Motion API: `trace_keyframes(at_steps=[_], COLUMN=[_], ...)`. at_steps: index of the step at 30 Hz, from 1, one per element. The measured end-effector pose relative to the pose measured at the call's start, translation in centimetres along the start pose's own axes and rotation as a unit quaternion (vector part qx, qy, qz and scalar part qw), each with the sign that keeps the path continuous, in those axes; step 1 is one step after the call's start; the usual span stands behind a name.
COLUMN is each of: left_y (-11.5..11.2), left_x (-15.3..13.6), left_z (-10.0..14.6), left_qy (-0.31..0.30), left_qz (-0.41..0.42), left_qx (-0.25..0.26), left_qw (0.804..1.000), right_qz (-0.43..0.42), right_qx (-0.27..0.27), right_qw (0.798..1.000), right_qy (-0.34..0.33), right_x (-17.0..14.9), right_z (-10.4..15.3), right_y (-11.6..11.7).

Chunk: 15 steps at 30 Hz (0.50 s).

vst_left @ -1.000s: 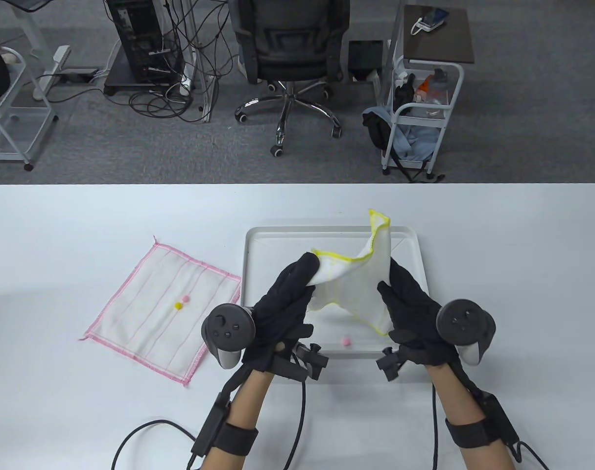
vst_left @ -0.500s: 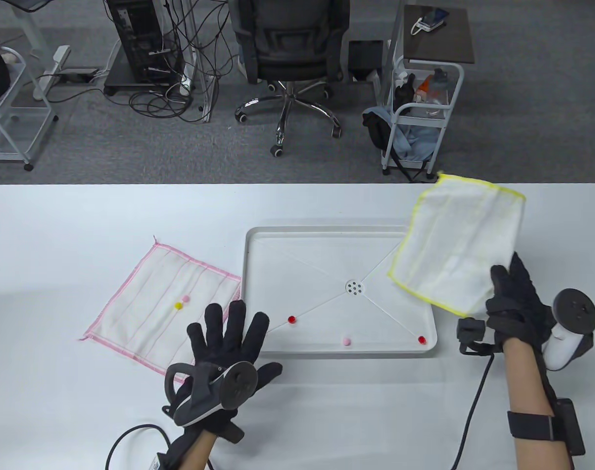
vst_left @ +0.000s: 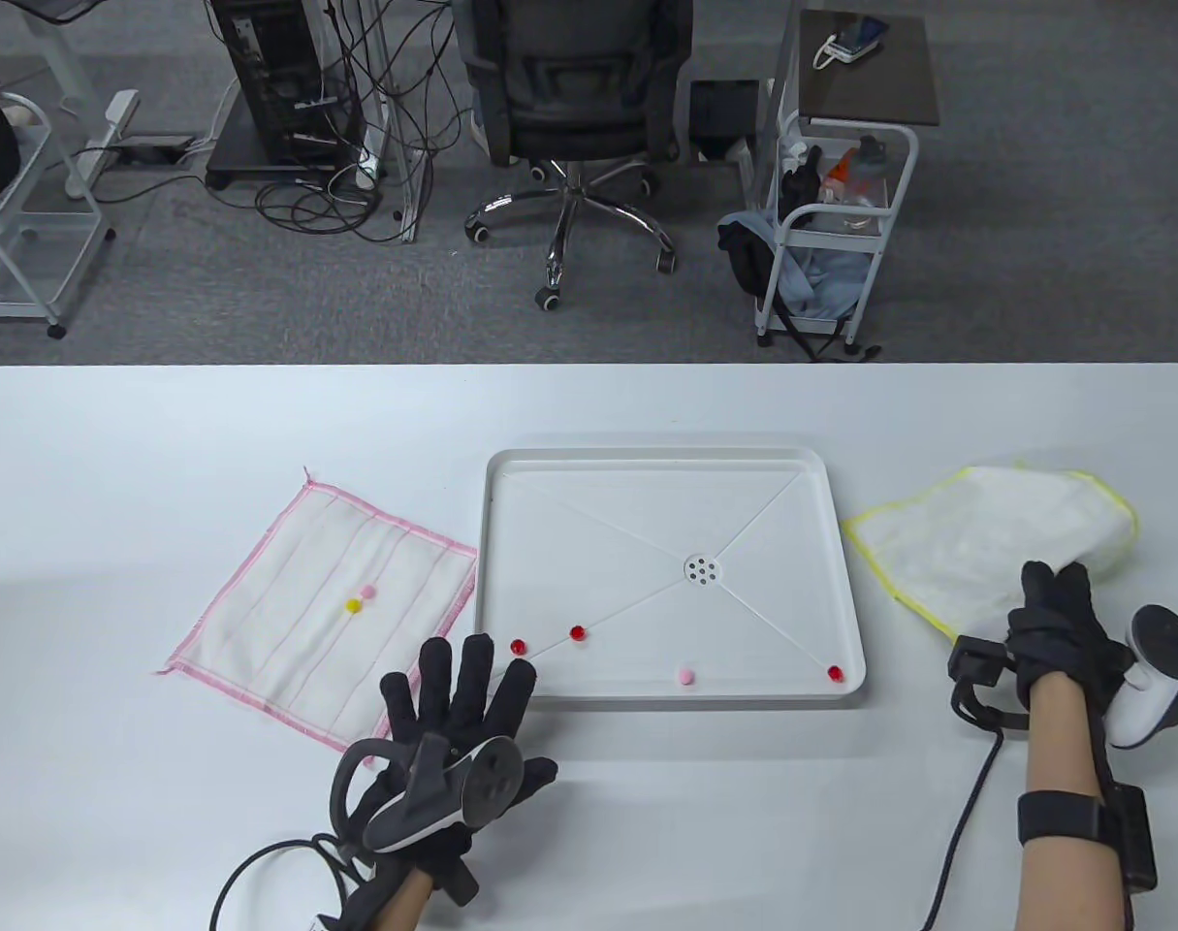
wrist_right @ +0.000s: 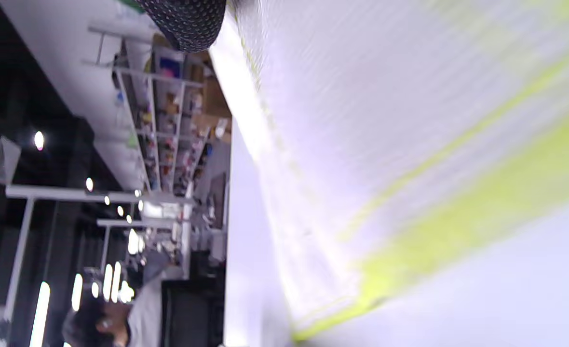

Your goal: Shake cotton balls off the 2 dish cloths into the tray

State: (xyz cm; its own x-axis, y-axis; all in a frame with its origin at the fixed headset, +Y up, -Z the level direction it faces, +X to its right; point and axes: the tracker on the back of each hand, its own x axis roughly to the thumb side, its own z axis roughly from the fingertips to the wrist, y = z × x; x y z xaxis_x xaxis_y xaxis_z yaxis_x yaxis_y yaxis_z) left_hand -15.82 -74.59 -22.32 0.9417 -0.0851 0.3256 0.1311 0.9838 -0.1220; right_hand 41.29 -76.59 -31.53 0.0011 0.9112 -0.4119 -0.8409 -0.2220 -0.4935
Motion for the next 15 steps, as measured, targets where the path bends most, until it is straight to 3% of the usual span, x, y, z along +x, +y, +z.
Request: trace_keyframes(at_steps=[5, 9, 10, 11, 13, 14, 15], left_y=[-0.1, -0.1, -0.2, -0.2, -0.4, -0.5, -0.5], left_x=[-0.2, -0.2, -0.2, -0.2, -0.2, -0.2, -0.2], left_z=[0.0, 0.1, 0.1, 0.1, 0.0, -0.1, -0.2], left_qy=[0.003, 0.005, 0.005, 0.005, 0.005, 0.002, -0.001], left_qz=[0.001, 0.002, 0.001, 0.000, -0.004, -0.004, -0.003], left_qx=[-0.002, 0.000, -0.002, -0.004, -0.009, -0.010, -0.012], left_qw=[1.000, 1.000, 1.000, 1.000, 1.000, 1.000, 1.000], right_qz=[0.169, 0.309, 0.358, 0.376, 0.435, 0.451, 0.483], right_qx=[-0.003, 0.015, 0.041, 0.056, 0.138, 0.158, 0.191], right_qw=[0.985, 0.943, 0.915, 0.900, 0.835, 0.817, 0.785], right_qy=[-0.028, -0.124, -0.184, -0.214, -0.308, -0.322, -0.338], right_x=[1.4, 1.9, 1.7, 1.5, 0.3, -0.2, -1.0], right_z=[2.2, 6.1, 7.8, 8.6, 11.5, 12.2, 13.3], right_y=[0.1, 0.9, 1.5, 1.9, 3.5, 4.0, 5.0])
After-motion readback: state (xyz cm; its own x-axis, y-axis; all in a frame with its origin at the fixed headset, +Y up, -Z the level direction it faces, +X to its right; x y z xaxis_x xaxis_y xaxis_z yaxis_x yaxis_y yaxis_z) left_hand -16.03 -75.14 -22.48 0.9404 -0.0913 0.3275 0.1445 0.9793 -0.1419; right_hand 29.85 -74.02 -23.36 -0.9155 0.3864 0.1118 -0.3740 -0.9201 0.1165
